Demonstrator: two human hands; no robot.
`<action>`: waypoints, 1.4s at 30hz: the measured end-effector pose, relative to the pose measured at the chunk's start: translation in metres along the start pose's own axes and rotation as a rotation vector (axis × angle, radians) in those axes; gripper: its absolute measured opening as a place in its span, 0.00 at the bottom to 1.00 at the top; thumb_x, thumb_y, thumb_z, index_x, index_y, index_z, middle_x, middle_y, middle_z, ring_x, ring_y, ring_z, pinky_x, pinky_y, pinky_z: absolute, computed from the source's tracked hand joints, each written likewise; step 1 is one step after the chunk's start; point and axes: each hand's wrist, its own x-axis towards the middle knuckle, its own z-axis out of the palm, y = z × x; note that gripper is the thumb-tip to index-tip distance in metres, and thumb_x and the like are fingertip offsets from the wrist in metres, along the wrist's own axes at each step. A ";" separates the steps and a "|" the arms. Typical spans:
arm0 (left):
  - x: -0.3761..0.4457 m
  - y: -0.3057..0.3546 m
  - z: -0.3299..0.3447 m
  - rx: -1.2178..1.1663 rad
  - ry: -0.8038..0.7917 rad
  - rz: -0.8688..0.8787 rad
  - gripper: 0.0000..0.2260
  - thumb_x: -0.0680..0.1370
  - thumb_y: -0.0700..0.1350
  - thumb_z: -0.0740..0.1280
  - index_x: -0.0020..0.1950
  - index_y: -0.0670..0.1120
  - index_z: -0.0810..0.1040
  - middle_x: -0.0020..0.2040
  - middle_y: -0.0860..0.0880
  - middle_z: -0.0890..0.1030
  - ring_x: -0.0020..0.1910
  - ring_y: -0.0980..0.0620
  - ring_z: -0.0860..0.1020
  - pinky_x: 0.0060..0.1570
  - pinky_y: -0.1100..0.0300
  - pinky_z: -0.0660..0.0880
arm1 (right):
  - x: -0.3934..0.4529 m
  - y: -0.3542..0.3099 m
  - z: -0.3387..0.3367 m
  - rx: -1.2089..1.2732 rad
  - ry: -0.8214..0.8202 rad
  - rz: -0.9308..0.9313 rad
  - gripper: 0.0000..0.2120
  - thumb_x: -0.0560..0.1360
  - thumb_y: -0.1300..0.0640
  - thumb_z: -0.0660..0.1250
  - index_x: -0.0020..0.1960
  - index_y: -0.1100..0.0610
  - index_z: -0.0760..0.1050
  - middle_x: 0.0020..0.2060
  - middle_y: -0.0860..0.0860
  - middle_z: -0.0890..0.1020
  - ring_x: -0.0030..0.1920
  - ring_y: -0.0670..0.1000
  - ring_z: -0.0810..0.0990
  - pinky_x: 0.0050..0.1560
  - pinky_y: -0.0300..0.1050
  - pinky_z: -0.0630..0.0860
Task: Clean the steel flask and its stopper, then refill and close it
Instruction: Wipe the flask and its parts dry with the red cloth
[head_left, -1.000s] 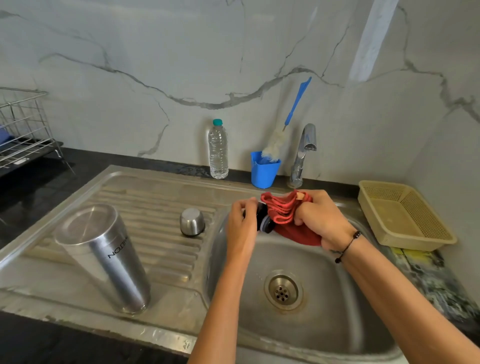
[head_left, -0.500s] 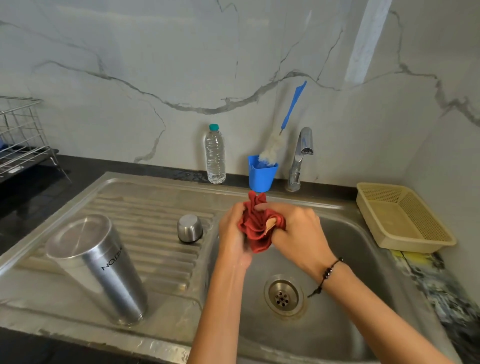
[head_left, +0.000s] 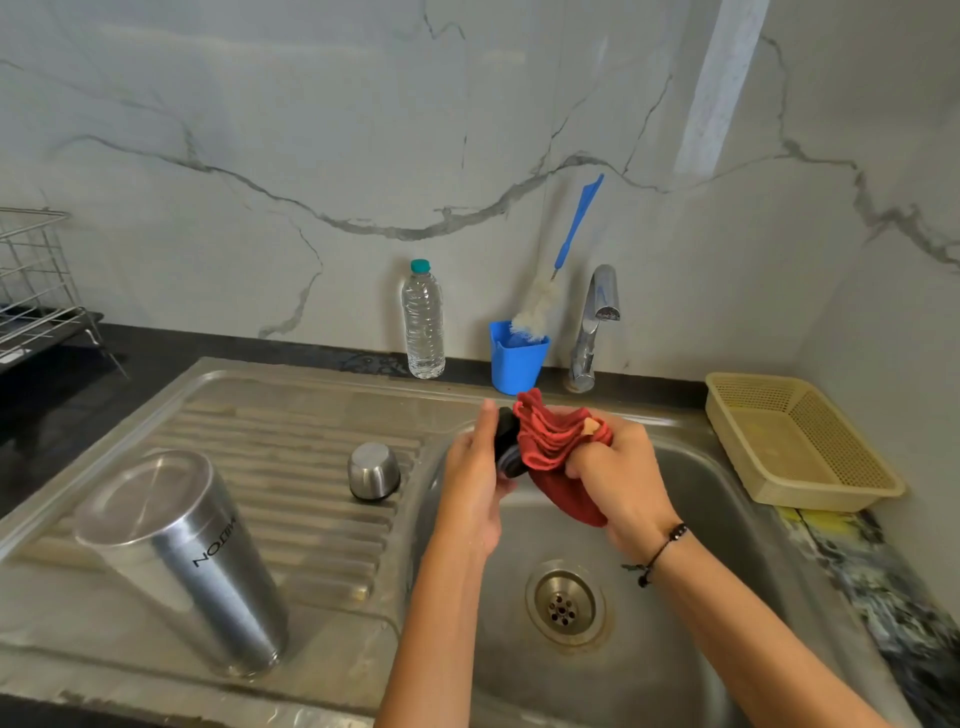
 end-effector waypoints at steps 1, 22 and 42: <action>-0.001 0.004 0.001 -0.074 0.022 -0.023 0.15 0.80 0.55 0.62 0.48 0.43 0.80 0.39 0.48 0.83 0.39 0.52 0.79 0.40 0.57 0.73 | -0.001 -0.002 0.002 -0.032 -0.005 -0.057 0.24 0.68 0.70 0.59 0.49 0.46 0.82 0.43 0.46 0.85 0.51 0.47 0.80 0.60 0.49 0.74; -0.009 0.016 0.004 -0.585 -0.067 -0.176 0.19 0.81 0.44 0.51 0.47 0.41 0.82 0.46 0.42 0.83 0.46 0.48 0.81 0.48 0.56 0.77 | 0.001 0.004 0.023 -0.268 -0.143 -0.439 0.26 0.68 0.66 0.56 0.62 0.49 0.76 0.68 0.49 0.71 0.70 0.44 0.65 0.71 0.42 0.62; -0.006 0.011 -0.001 -0.385 -0.157 -0.079 0.13 0.78 0.43 0.57 0.50 0.42 0.80 0.44 0.46 0.85 0.43 0.52 0.83 0.42 0.60 0.80 | -0.010 -0.004 0.018 -0.308 -0.019 -0.523 0.26 0.68 0.69 0.59 0.62 0.49 0.76 0.64 0.51 0.75 0.66 0.49 0.72 0.66 0.46 0.70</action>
